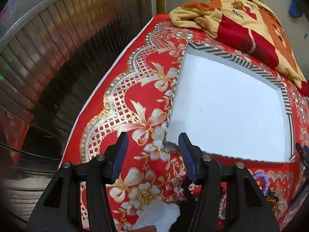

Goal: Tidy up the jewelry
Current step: 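Move both grippers toward the jewelry pile beside the striped tray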

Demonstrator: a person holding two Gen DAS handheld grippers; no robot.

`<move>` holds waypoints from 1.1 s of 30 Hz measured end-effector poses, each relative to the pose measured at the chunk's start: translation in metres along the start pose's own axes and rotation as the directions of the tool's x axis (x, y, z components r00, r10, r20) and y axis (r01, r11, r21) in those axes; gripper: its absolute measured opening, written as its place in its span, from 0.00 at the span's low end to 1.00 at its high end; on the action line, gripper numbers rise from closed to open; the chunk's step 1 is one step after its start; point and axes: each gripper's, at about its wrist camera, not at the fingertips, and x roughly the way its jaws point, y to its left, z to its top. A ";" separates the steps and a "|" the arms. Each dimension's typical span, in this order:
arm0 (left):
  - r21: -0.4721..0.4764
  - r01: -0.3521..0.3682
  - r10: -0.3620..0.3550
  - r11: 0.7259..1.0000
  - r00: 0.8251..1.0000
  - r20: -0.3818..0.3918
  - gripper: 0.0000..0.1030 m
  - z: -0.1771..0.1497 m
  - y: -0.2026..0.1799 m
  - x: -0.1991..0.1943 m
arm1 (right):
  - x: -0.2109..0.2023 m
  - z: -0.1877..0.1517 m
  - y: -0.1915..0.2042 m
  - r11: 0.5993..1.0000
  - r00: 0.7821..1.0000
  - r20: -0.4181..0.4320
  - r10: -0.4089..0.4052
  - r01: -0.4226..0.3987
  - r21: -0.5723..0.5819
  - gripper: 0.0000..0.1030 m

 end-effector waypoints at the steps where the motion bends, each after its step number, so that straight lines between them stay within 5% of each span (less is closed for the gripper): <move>1: 0.010 -0.004 0.004 1.000 1.000 0.004 0.52 0.001 -0.001 0.000 | 0.000 0.000 0.000 1.000 1.000 0.000 0.000 0.000 0.000 1.00; 5: 0.011 -0.001 0.000 1.000 0.997 0.074 0.52 -0.016 -0.008 -0.008 | -0.001 -0.001 0.001 1.000 1.000 0.000 0.000 0.000 0.000 1.00; 14: -0.026 0.049 -0.048 0.998 0.997 0.059 0.52 -0.038 0.003 -0.031 | -0.003 -0.002 0.002 1.000 1.000 0.000 0.002 -0.002 0.007 1.00; 22: -0.063 0.042 -0.040 0.997 0.998 0.038 0.52 -0.062 0.011 -0.038 | -0.020 -0.006 0.013 0.998 0.983 -0.176 0.051 -0.044 0.044 0.98; 27: -0.064 0.055 -0.051 0.996 0.997 0.051 0.52 -0.075 0.005 -0.049 | -0.081 -0.029 0.039 1.000 0.996 -0.084 0.018 -0.017 0.008 0.97; 33: -0.031 0.069 -0.067 0.997 0.995 0.078 0.52 -0.087 -0.013 -0.067 | -0.153 -0.048 0.080 0.997 0.997 0.027 0.070 -0.069 -0.018 0.97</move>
